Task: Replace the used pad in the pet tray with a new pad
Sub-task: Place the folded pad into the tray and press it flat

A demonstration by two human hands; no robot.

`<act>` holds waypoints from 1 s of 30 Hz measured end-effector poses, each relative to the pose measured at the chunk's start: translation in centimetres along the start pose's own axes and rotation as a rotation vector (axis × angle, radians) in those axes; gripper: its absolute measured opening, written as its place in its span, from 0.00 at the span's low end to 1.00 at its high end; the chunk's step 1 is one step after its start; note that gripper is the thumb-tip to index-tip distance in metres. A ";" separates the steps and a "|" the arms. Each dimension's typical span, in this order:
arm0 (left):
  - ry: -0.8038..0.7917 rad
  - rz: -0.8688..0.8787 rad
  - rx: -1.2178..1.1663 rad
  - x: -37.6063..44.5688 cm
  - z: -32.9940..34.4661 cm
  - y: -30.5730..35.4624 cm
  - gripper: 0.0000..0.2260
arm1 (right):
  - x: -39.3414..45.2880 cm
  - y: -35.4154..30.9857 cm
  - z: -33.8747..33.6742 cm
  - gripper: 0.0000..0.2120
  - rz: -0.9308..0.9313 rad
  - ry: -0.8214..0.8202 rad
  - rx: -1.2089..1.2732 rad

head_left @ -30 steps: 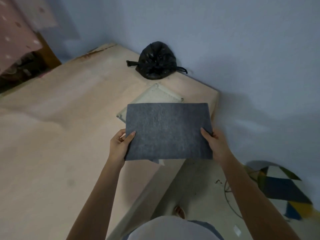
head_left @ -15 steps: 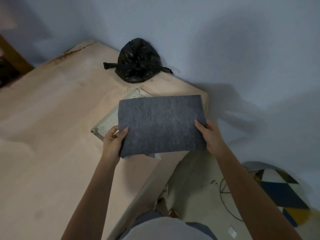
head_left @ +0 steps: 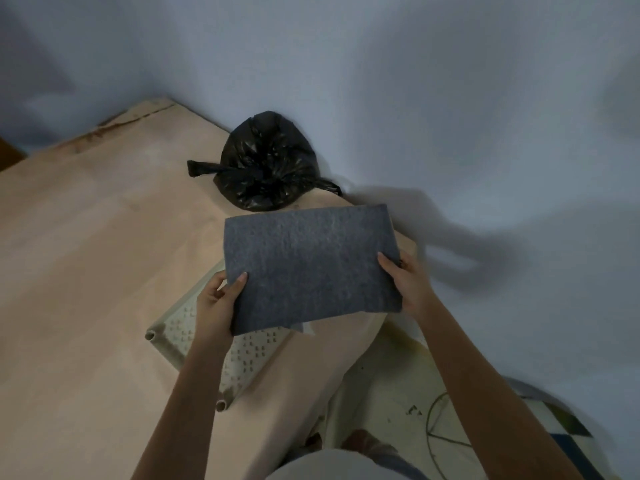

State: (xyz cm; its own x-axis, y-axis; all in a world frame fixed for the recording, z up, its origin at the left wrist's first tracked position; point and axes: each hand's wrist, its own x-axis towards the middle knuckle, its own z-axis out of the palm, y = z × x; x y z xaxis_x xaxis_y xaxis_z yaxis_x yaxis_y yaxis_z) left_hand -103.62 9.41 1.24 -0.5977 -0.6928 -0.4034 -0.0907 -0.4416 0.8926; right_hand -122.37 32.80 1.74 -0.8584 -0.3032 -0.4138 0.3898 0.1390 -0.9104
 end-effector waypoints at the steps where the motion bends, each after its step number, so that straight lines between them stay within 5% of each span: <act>1: -0.005 0.007 0.001 0.5 0.4 0.3 0.01 | 0.6 -0.4 0.1 0.17 0.013 0.000 0.009; 11: 0.023 0.079 -0.034 4.0 3.3 1.6 0.02 | 6.7 -2.6 0.5 0.17 0.106 -0.112 0.063; 18: 0.231 0.003 -0.132 3.5 1.1 -1.2 0.02 | 11.2 -2.3 3.9 0.08 0.117 -0.341 -0.076; 23: 0.386 -0.033 -0.163 2.3 0.6 -2.7 0.04 | 13.3 -1.9 6.2 0.12 0.096 -0.471 -0.157; 30: 0.434 0.007 -0.230 2.6 3.8 -2.2 0.03 | 15.5 -2.8 5.7 0.05 0.154 -0.524 -0.166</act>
State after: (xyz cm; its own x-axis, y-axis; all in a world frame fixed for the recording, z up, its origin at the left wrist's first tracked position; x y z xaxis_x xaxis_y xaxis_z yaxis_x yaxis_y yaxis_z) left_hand -108.03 10.70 -1.00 -0.2065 -0.8484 -0.4875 0.1203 -0.5165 0.8478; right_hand -134.84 22.38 -2.15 -0.4994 -0.6889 -0.5254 0.4035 0.3517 -0.8447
